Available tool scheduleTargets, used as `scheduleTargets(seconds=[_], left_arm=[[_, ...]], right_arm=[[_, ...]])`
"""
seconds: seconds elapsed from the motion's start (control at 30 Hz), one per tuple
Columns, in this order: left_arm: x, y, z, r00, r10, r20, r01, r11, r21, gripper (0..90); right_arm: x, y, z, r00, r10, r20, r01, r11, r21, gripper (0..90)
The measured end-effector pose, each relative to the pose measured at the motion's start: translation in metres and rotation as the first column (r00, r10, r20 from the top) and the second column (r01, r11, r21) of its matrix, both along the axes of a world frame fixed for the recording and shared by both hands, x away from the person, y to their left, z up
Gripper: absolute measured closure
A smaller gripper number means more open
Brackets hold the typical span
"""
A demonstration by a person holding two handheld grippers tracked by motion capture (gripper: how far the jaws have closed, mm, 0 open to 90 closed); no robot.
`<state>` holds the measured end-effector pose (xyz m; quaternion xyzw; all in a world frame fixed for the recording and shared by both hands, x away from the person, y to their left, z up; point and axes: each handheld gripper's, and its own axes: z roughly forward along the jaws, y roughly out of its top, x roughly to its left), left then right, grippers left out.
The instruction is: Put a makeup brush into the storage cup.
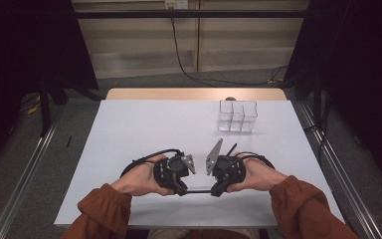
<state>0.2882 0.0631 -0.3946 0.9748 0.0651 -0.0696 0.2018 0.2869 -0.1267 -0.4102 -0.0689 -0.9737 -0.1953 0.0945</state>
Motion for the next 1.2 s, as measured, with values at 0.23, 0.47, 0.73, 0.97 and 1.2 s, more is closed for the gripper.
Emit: scheduleTargets(seconds=[0.23,0.47,0.73,0.97,1.2], left_arm=[[0.003,0.005,-0.001,0.9989,0.047,-0.008,-0.048,0.9974,-0.054,68.8],[0.006,0.012,0.000,0.9948,0.100,-0.020,-0.102,0.9867,-0.127,49.6],[0.007,0.017,-0.005,0.9784,0.202,0.043,-0.192,0.9651,-0.178,22.6],[0.005,0.022,-0.006,0.9594,0.276,0.057,-0.255,0.9357,-0.243,10.7],[0.007,0.029,-0.004,0.9500,0.309,0.045,-0.286,0.9188,-0.272,5.5]], right_arm=[[0.000,-0.001,0.001,0.9998,-0.011,-0.015,0.011,1.000,0.005,84.3],[0.001,-0.004,0.001,0.9991,-0.037,-0.022,0.037,0.999,0.008,84.2],[0.004,-0.010,0.002,0.9975,-0.069,-0.016,0.070,0.997,0.023,84.2],[0.003,-0.015,0.003,0.9966,-0.082,0.008,0.082,0.996,0.039,84.2],[0.003,-0.023,0.000,0.9925,-0.122,0.005,0.122,0.991,0.062,84.1]])
